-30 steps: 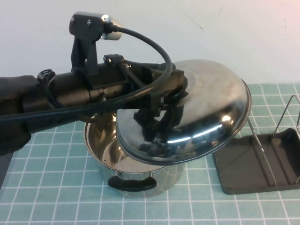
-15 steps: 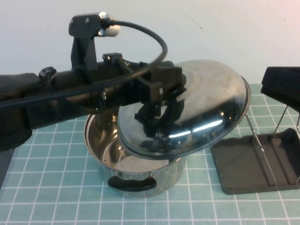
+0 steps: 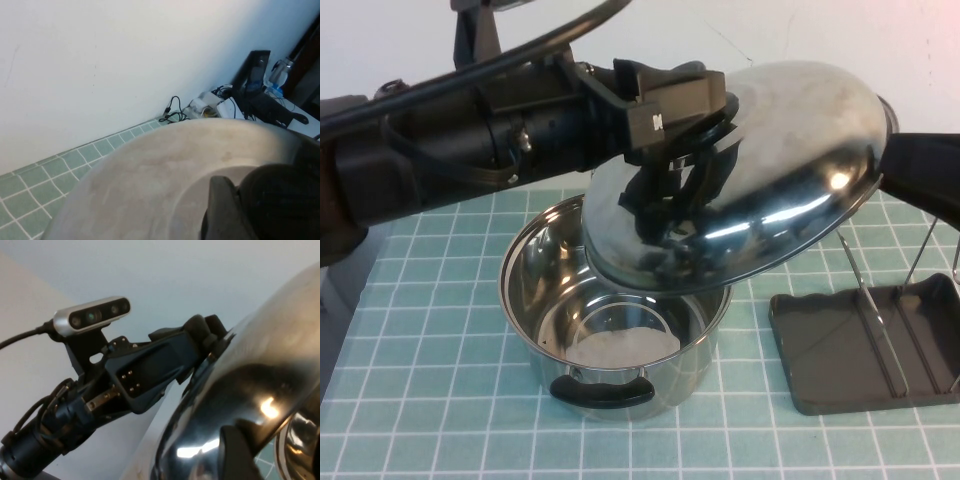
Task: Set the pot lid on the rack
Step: Hand over the pot lid
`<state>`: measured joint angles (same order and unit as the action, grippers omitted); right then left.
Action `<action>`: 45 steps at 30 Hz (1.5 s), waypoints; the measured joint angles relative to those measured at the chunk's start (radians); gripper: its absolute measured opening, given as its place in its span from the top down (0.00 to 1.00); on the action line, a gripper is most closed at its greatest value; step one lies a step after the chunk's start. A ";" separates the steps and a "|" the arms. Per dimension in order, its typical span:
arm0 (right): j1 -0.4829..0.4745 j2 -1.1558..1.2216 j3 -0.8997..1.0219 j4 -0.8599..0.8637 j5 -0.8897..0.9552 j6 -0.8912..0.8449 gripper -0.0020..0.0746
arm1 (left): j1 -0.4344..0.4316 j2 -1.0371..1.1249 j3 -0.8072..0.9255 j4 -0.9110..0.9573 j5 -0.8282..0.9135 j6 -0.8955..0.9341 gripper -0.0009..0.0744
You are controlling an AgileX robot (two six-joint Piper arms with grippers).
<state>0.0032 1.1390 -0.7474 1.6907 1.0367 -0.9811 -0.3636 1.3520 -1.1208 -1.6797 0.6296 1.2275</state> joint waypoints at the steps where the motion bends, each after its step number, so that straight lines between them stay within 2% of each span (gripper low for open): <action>1: 0.000 0.000 0.000 0.000 -0.002 -0.002 0.56 | 0.000 0.000 0.000 0.002 0.000 -0.002 0.55; 14: 0.000 0.000 0.000 -0.002 -0.026 -0.004 0.56 | -0.005 0.053 0.000 0.004 0.072 -0.006 0.55; 25: -0.003 0.001 0.000 -0.006 -0.045 0.002 0.56 | -0.148 0.097 -0.002 -0.009 -0.013 0.054 0.55; 28: -0.003 0.001 0.000 -0.006 -0.055 0.000 0.62 | -0.178 0.098 -0.006 -0.006 -0.034 0.076 0.55; 31: -0.002 0.001 0.000 -0.002 -0.048 -0.010 0.78 | -0.181 0.102 -0.006 -0.002 -0.045 0.085 0.55; 32: 0.000 0.002 -0.001 0.004 -0.038 -0.015 0.81 | -0.181 0.104 -0.006 -0.002 -0.047 0.086 0.55; 45: 0.000 0.002 -0.001 0.006 -0.040 -0.069 0.81 | -0.186 0.107 -0.006 -0.007 -0.067 0.192 0.55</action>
<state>0.0033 1.1412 -0.7487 1.6964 0.9966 -1.0505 -0.5493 1.4588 -1.1267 -1.6870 0.5621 1.4191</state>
